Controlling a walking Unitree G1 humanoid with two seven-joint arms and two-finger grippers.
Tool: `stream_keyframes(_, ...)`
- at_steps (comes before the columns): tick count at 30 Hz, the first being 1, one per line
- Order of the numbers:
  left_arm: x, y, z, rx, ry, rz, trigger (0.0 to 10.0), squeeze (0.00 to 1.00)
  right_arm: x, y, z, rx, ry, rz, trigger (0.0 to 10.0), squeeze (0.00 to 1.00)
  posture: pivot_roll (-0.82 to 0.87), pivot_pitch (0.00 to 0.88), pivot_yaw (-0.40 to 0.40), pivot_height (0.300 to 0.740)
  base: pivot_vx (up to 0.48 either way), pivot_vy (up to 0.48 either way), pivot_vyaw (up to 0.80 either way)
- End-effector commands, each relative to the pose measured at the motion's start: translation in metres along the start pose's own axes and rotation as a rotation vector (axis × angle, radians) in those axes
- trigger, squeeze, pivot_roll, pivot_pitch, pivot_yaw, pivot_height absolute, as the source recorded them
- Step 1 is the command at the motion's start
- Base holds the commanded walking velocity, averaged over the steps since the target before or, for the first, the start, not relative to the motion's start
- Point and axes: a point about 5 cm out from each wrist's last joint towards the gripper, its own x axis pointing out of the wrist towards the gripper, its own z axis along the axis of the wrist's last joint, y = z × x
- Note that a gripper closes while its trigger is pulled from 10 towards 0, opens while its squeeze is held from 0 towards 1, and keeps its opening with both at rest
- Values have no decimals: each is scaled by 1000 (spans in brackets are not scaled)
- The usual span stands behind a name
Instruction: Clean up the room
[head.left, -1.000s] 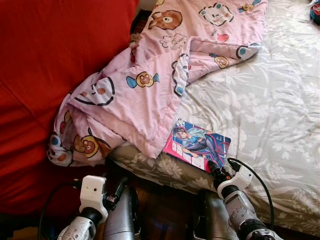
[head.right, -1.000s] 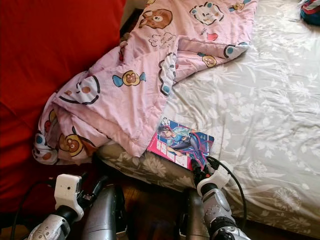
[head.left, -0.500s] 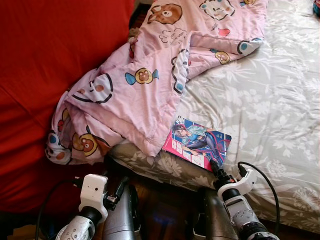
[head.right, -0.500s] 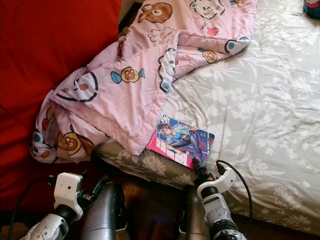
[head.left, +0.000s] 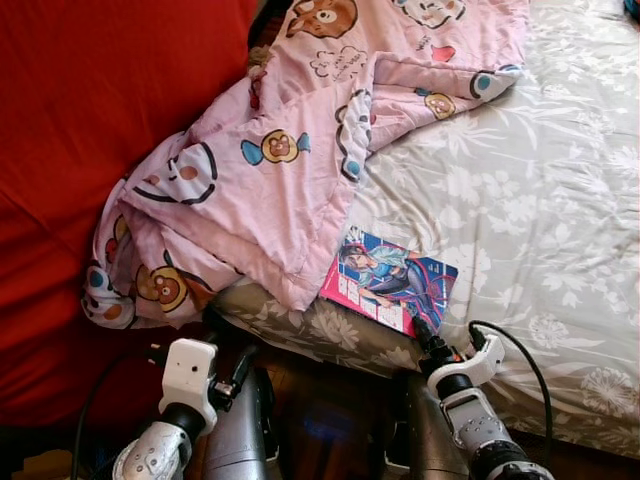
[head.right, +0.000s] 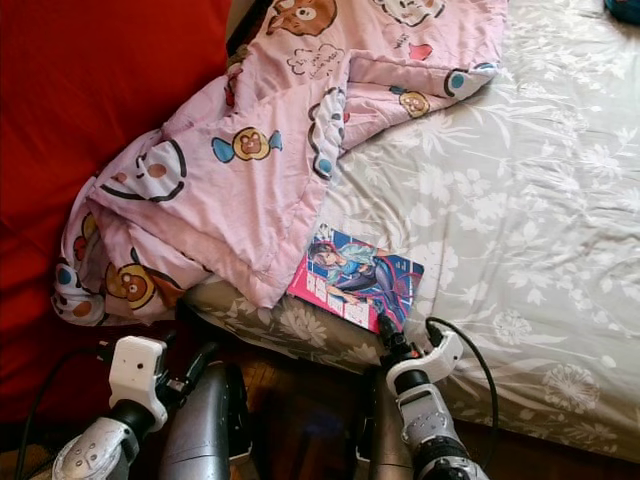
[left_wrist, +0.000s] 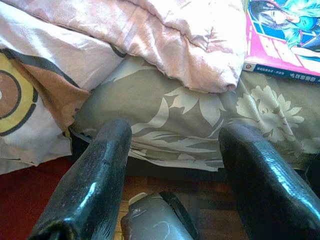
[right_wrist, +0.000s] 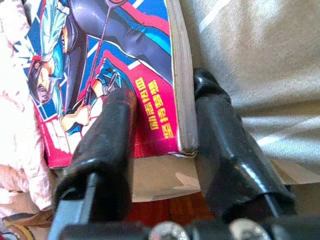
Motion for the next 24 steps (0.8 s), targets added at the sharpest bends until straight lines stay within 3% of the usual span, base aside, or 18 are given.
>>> stream_keyframes(1, -3, -3, -11, -6, 44, -4, 10000, 0, -13, -15, -25, 53, 81, -67, 0, 0, 188, 331, 19, 587, 0, 0, 0)
stream_keyframes(5, 3, -4, -12, -11, 37, -3, 10000, 0, -15, -16, -26, 40, 92, -67, 0, 0, 186, 305, 11, 587, 0, 0, 0)
stream_keyframes(13, 19, -2, -12, -14, 15, 4, 10000, 0, -3, -2, -7, 60, -2, 6, 0, 0, 158, 222, -7, 587, 0, 0, 0)
stream_keyframes(20, 47, 2, -14, -11, -10, 19, 10000, 0, 16, 32, 27, 57, -170, 179, 0, 0, 105, 92, -16, 587, 0, 0, 0)
stream_keyframes(24, 53, 2, -13, -13, -15, 19, 10000, 0, 18, 38, 32, 48, -187, 206, 0, 0, 100, 72, -17, 587, 0, 0, 0)
